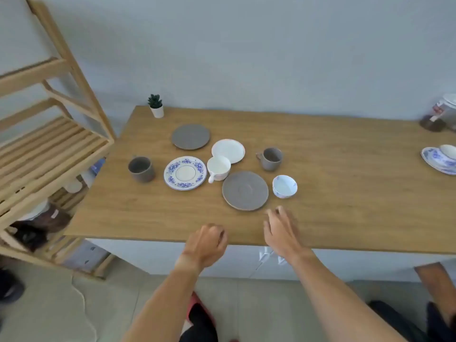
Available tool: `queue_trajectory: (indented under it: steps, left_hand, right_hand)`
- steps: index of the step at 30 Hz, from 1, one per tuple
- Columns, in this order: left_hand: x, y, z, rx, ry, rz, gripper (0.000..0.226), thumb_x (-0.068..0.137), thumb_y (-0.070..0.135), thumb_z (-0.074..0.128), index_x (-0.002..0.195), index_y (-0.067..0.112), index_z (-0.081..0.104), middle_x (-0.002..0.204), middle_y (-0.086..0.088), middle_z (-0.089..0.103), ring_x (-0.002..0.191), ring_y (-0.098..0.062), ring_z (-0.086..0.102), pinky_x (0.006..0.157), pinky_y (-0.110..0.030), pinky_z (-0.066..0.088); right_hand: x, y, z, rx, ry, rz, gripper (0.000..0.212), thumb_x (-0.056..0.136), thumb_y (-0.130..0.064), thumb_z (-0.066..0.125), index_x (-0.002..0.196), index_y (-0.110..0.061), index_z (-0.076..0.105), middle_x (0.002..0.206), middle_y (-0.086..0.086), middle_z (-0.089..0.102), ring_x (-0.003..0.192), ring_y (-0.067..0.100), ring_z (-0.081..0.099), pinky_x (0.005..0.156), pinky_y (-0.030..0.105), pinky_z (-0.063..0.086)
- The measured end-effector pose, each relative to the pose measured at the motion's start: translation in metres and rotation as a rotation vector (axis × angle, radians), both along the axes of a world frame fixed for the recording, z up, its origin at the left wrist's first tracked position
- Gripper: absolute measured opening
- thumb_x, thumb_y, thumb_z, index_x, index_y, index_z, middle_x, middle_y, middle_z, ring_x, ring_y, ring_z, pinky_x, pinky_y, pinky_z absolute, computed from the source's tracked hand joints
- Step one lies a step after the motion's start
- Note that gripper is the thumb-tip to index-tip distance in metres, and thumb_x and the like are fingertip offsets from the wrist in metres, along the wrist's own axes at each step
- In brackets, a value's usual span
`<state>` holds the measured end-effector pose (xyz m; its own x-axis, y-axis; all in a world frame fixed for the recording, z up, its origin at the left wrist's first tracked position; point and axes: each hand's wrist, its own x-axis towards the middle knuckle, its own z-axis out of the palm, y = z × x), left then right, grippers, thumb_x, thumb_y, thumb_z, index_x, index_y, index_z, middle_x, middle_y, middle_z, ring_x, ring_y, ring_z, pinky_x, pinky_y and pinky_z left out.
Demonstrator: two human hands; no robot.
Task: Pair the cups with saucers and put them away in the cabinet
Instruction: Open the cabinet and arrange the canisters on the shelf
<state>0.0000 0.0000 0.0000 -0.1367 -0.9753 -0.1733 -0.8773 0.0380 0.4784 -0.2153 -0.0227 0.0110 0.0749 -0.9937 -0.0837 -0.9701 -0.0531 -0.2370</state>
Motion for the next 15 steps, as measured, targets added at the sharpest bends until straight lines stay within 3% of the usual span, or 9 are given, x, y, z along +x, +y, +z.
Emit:
queue_trajectory:
  steps: [3, 6, 9, 12, 15]
  left_hand:
    - [-0.040, 0.020, -0.029, 0.052, 0.049, -0.038, 0.038, 0.099, 0.033, 0.037, 0.064, 0.018, 0.042, 0.074, -0.006, 0.055, 0.075, -0.034, 0.058, 0.060, -0.033, 0.036]
    - [-0.081, 0.030, -0.056, 0.169, 0.067, 0.039, 0.037, 0.103, 0.029, 0.032, 0.089, 0.007, 0.059, 0.097, -0.012, 0.064, 0.095, -0.035, 0.060, 0.080, -0.037, 0.042]
    - [-0.118, 0.021, -0.077, 0.270, 0.142, 0.127, 0.037, 0.103, 0.030, 0.031, 0.105, 0.006, 0.058, 0.108, -0.014, 0.065, 0.106, -0.035, 0.059, 0.091, -0.039, 0.042]
    - [-0.149, 0.011, -0.088, 0.439, 0.278, 0.229, 0.040, 0.104, 0.032, 0.027, 0.113, 0.008, 0.057, 0.117, -0.014, 0.064, 0.115, -0.034, 0.055, 0.098, -0.042, 0.040]
    - [-0.163, 0.014, -0.105, 0.487, 0.458, 0.367, 0.040, 0.104, 0.035, 0.027, 0.110, 0.007, 0.055, 0.110, -0.013, 0.064, 0.112, -0.035, 0.055, 0.098, -0.046, 0.044]
  right_hand:
    - [-0.028, 0.013, -0.029, 0.062, 0.063, -0.096, 0.034, 0.099, -0.027, 0.049, 0.125, -0.006, 0.055, 0.127, 0.015, 0.049, 0.120, 0.035, 0.049, 0.101, 0.043, 0.039]
    - [-0.050, 0.029, -0.057, 0.157, 0.075, -0.118, 0.062, 0.105, -0.037, 0.037, 0.156, -0.007, 0.022, 0.164, 0.018, 0.013, 0.152, 0.034, 0.012, 0.123, 0.045, 0.010]
    - [-0.057, 0.035, -0.073, 0.111, 0.052, -0.096, 0.066, 0.106, -0.042, 0.029, 0.160, -0.014, 0.004, 0.168, 0.010, -0.003, 0.155, 0.028, -0.004, 0.124, 0.045, -0.001]
    - [-0.056, 0.034, -0.082, 0.067, 0.062, -0.089, 0.066, 0.105, -0.040, 0.030, 0.160, -0.013, 0.005, 0.168, 0.011, 0.000, 0.155, 0.030, -0.002, 0.124, 0.047, 0.000]
    - [-0.058, 0.037, -0.090, 0.061, 0.072, -0.098, 0.065, 0.105, -0.040, 0.027, 0.160, -0.013, 0.005, 0.168, 0.012, -0.001, 0.155, 0.030, -0.004, 0.123, 0.047, -0.002]
